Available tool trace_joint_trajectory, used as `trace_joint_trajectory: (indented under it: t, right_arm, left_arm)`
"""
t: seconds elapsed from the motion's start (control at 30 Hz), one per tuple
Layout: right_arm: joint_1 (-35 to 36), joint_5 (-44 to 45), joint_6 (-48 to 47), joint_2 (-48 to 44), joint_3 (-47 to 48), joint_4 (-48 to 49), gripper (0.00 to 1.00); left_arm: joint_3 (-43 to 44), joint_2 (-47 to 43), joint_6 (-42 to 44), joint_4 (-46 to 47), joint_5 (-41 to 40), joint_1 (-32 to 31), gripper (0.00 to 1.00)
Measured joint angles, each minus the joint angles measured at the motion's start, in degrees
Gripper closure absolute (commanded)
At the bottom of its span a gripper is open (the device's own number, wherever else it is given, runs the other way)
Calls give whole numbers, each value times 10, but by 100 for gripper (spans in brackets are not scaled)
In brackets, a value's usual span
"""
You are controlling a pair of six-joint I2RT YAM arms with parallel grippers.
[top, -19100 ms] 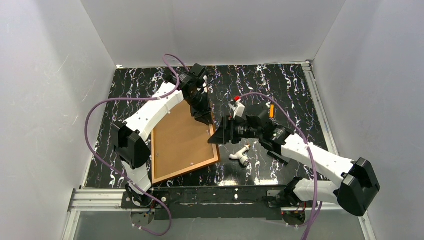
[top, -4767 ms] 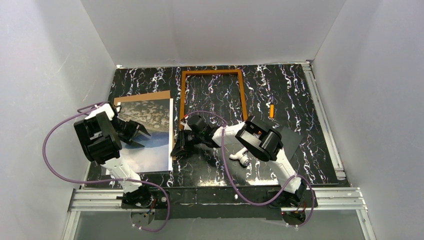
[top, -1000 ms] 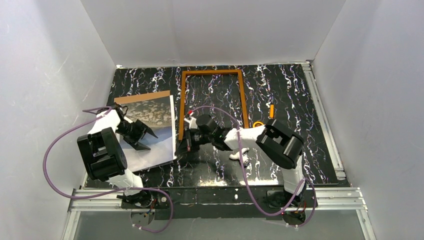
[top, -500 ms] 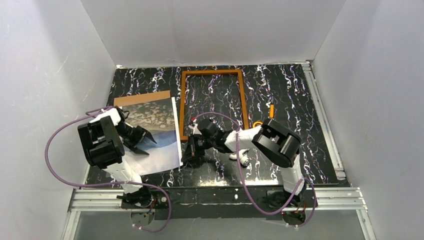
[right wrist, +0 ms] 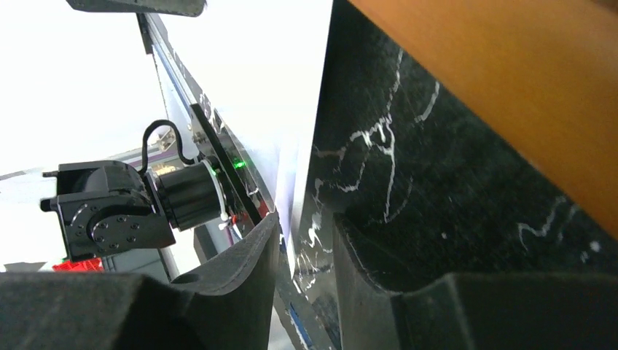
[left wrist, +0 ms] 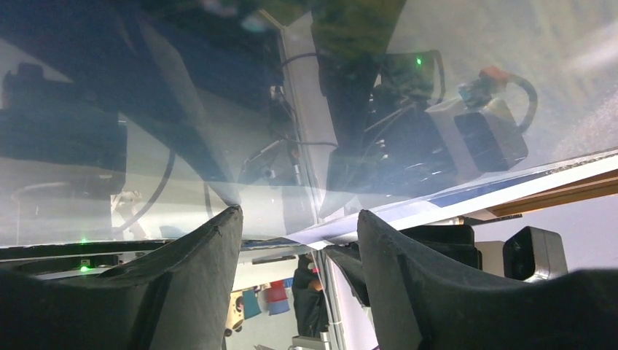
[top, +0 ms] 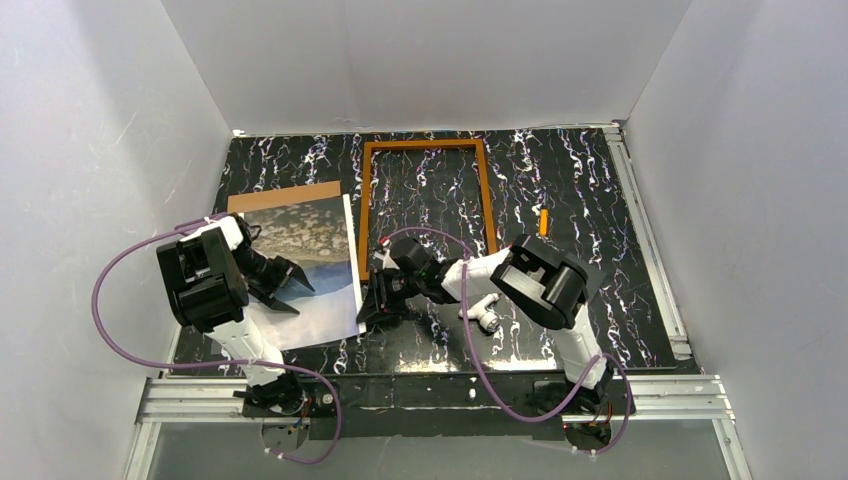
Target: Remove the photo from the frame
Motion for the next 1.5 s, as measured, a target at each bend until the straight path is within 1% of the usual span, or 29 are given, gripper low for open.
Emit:
trace_joint_trajectory:
  t: [0.1, 0.23, 0.33, 0.37, 0.53, 0.6, 0.73, 0.87, 1.0, 1.2, 1.33, 1.4, 1.5]
  right_arm:
    - [0, -3, -3, 12, 21, -6, 68]
    - [0, 3, -22, 32, 69, -44, 80]
    - [0, 12, -40, 30, 89, -84, 97]
    - [0, 16, -46, 29, 97, -101, 99]
    - [0, 35, -86, 13, 170, -236, 99]
    - [0, 44, -109, -3, 223, -306, 99]
    - [-1, 63, -136, -41, 282, -391, 99]
    - [-5, 76, -155, -90, 299, -456, 99]
    - [-19, 87, -171, -154, 282, -503, 99]
    - [-29, 143, -217, -280, 264, -578, 99]
    - [-28, 155, -252, -354, 267, -591, 99]
    - [-28, 155, -272, -366, 287, -595, 99]
    - [-28, 148, -295, -354, 339, -592, 99]
  left_arm:
    - [0, 0, 0, 0, 0, 0, 42]
    - [0, 0, -2, -1, 0, 0, 42]
    - [0, 0, -2, -1, 0, 0, 42]
    - [0, 0, -2, -1, 0, 0, 42]
    - [0, 1, -2, -2, 0, 0, 42]
    - [4, 4, -4, -4, 0, 0, 42]
    - [12, 9, -6, -9, 0, 1, 42]
    - [18, 14, -6, -13, -2, 3, 42]
    - [18, 17, -6, -9, -8, 5, 41]
    - [18, 17, -4, -6, -1, 5, 39]
    - [18, -4, -4, 7, 21, 5, 38]
    - [18, -26, -5, 16, 39, 2, 38]
    - [25, -83, -12, 24, 65, -9, 36]
